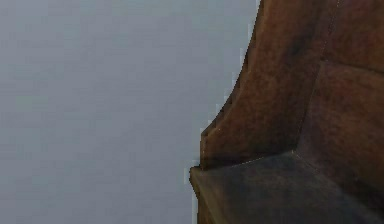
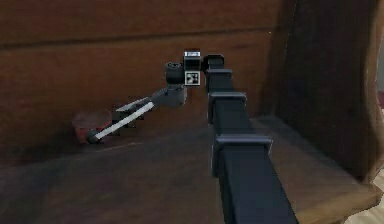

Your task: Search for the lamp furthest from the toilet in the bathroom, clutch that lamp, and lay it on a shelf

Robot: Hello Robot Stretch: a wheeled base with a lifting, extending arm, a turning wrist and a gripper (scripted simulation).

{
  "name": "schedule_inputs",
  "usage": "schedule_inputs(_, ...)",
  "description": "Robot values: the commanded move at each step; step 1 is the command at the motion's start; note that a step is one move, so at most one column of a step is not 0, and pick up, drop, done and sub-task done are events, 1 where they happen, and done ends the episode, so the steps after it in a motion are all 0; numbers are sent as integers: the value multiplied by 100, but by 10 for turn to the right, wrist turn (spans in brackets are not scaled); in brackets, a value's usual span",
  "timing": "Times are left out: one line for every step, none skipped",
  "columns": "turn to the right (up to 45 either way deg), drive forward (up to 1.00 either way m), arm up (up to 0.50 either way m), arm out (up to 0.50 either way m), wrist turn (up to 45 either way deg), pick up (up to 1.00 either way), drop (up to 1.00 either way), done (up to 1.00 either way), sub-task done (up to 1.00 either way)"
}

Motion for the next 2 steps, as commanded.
schedule_inputs(0,0,0,0,360,0,0,0,0)
schedule_inputs(0,0,-10,0,0,0,0,0,0)
